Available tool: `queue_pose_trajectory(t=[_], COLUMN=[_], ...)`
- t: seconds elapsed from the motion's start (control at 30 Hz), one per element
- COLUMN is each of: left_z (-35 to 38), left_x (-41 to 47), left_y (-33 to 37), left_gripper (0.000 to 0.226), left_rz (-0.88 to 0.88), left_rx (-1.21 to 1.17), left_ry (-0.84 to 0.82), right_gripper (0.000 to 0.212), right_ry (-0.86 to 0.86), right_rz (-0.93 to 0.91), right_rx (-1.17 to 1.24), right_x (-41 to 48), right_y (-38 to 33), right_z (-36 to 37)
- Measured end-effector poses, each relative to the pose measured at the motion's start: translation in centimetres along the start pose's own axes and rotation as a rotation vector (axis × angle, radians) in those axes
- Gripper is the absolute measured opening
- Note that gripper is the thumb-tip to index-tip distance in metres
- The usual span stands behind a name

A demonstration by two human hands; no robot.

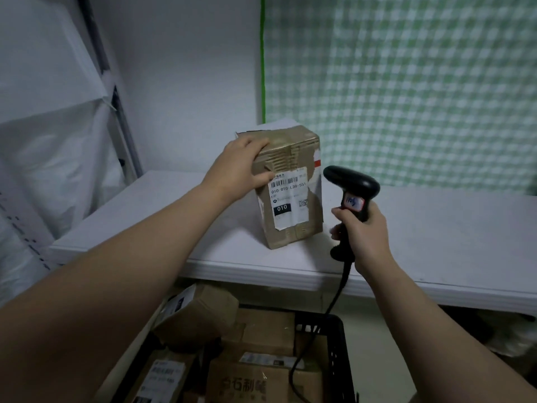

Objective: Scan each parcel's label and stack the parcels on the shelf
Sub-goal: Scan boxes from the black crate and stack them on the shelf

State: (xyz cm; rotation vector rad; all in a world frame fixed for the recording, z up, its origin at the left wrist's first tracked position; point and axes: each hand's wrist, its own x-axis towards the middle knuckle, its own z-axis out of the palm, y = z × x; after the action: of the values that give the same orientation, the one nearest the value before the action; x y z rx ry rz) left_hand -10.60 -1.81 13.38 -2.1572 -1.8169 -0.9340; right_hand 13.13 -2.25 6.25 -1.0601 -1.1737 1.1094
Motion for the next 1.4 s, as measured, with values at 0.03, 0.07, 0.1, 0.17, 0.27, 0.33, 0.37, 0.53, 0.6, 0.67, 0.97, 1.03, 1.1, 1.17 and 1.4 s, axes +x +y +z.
queue_pose_trajectory(t=[0.03, 0.07, 0.1, 0.17, 0.27, 0.33, 0.37, 0.53, 0.6, 0.67, 0.97, 1.03, 1.1, 1.17, 1.4], left_z=[0.3, 0.6, 0.9, 1.5, 2.0, 2.3, 2.4, 2.4, 2.4, 2.4, 2.4, 2.4, 2.3, 2.2, 1.0], left_x=[0.5, 1.0, 1.3, 1.8, 2.4, 2.8, 2.9, 3.0, 3.1, 3.1, 3.1, 3.1, 2.9, 2.6, -1.3], left_y=[0.4, 0.8, 1.2, 1.7, 2.2, 2.3, 2.3, 2.1, 2.1, 2.1, 2.0, 2.0, 1.9, 1.8, -2.0], left_gripper=[0.060, 0.056, 0.053, 0.050, 0.049, 0.048, 0.048, 0.046, 0.047, 0.048, 0.046, 0.045, 0.044, 0.042, 0.049], left_rz=[0.007, 0.010, 0.015, 0.030, 0.047, 0.048, 0.044, 0.021, 0.019, 0.013, 0.008, 0.009, 0.015, 0.022, -0.016], left_rx=[0.006, 0.012, 0.019, 0.026, 0.029, 0.031, 0.027, -0.019, -0.019, -0.020, -0.017, -0.017, -0.016, -0.012, 0.026], left_ry=[0.007, 0.016, 0.027, 0.040, 0.040, 0.035, 0.035, 0.033, 0.034, 0.031, 0.033, 0.039, 0.051, 0.064, 0.168], right_gripper=[0.017, 0.019, 0.017, 0.011, 0.007, 0.008, 0.009, 0.014, 0.010, 0.007, 0.012, 0.013, 0.015, 0.013, 0.013], right_ry=[0.003, -0.011, -0.041, -0.104, -0.135, -0.128, -0.115, -0.059, -0.060, -0.065, -0.063, -0.074, -0.083, -0.096, -0.124], right_rz=[-0.025, -0.043, -0.050, -0.032, 0.001, -0.009, -0.022, -0.072, -0.098, -0.112, -0.139, -0.140, -0.142, -0.134, -0.054], right_rx=[-0.010, -0.016, -0.017, -0.028, -0.100, -0.178, -0.212, -0.284, -0.285, -0.285, -0.300, -0.286, -0.271, -0.246, -0.123], right_x=[-0.1, -0.2, -0.3, -0.8, -1.7, -2.2, -2.4, -3.1, -3.3, -3.4, -3.4, -3.5, -3.6, -3.5, -2.4], right_y=[-0.3, -0.5, -0.7, -0.8, -0.3, 0.0, 0.1, 0.3, 0.2, 0.1, 0.2, 0.2, 0.3, 0.3, 0.3], right_z=[-0.4, -0.8, -1.1, -1.6, -2.1, -2.2, -2.2, -2.3, -2.2, -2.0, -1.4, -1.3, -1.2, -0.9, 1.1])
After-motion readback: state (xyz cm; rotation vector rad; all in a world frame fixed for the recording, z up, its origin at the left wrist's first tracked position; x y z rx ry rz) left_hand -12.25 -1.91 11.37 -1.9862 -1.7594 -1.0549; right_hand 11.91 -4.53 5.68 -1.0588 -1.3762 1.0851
